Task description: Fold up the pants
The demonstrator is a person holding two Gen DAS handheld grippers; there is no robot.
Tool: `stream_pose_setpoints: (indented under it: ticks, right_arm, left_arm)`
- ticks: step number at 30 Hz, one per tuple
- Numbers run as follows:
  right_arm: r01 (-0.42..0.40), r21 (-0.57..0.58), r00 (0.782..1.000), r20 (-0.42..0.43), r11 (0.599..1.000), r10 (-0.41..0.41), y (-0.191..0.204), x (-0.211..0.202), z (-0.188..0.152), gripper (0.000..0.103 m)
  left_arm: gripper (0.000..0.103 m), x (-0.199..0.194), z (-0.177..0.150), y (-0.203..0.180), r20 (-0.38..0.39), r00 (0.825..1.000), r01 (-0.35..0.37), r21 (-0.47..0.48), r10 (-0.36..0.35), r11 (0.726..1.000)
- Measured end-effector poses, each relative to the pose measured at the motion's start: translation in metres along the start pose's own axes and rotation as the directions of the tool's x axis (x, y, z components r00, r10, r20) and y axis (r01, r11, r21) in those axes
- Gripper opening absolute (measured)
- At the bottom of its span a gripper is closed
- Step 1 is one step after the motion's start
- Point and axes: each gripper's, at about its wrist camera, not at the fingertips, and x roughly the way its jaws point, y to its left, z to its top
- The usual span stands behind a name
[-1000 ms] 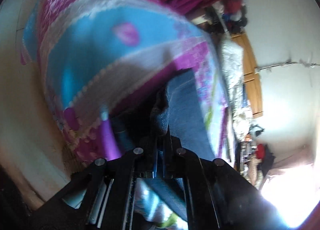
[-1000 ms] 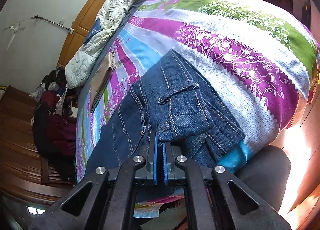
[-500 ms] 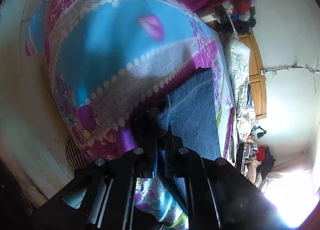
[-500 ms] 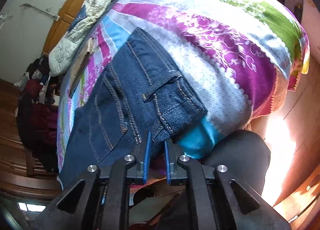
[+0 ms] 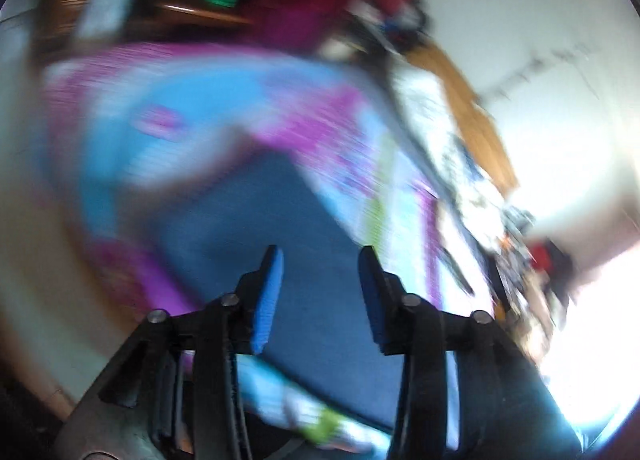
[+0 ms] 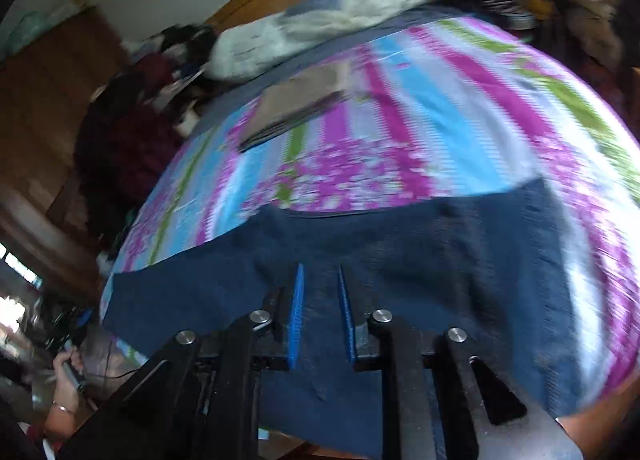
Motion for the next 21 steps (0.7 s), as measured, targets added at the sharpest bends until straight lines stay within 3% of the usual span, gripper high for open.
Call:
stream_pose_setpoints:
  ticks: [2,5,7,8,10,13,18,19,20,21]
  right_arm:
    - [-0.043,-0.070,0.995,-0.094,0.997,0.036,0.036,0.071,0.014,0.009]
    - [-0.075,-0.128,0.968,-0.249,0.989,0.041,0.058,0.166,0.021,0.005]
    - [-0.064,-0.156,0.951,-0.308,0.986,0.013,0.056,0.206,0.022,0.001]
    - [-0.015,-0.184,0.949,-0.312,0.983,-0.044,0.054,0.225,0.028,0.000]
    - [-0.023,-0.164,0.959,-0.283,0.986,-0.025,0.046,0.248,0.048,0.000]
    - [0.000,-0.183,0.974,-0.222,0.983,-0.041,0.049,0.262,0.066,0.000]
    - [0.128,-0.146,0.981,-0.126,0.981,-0.147,0.067,0.259,0.075,0.000]
    - [0.180,-0.156,0.976,-0.092,0.971,-0.196,0.071,0.252,0.077,0.000]
    - [0.279,-0.190,0.955,-0.049,0.941,-0.293,0.076,0.244,0.074,0.000]
    - [0.346,-0.217,0.933,-0.019,0.913,-0.358,0.080,0.238,0.072,0.007]
  left_arm:
    - [0.046,0.032,-0.024,-0.036,-0.098,0.992,0.089,0.060,-0.083,0.994]
    - [0.046,0.078,-0.061,-0.061,-0.253,0.957,0.164,0.071,-0.142,0.984]
    - [0.046,0.107,-0.082,-0.064,-0.328,0.937,0.155,0.079,-0.122,0.985]
    - [0.046,0.119,-0.087,-0.062,-0.352,0.932,0.131,0.086,-0.093,0.988]
    - [0.045,0.138,-0.093,-0.052,-0.382,0.922,0.099,0.082,-0.060,0.992]
    - [0.044,0.141,-0.084,-0.041,-0.333,0.937,0.132,0.056,-0.106,0.990]
    - [0.043,0.141,-0.075,-0.038,-0.301,0.949,0.129,0.094,-0.096,0.987]
    - [0.043,0.136,-0.077,-0.042,-0.275,0.959,0.105,0.124,-0.068,0.987]
    - [0.044,0.129,-0.073,-0.046,-0.236,0.971,0.069,0.164,-0.029,0.984]
    - [0.046,0.117,-0.069,-0.044,-0.187,0.982,0.034,0.197,0.004,0.980]
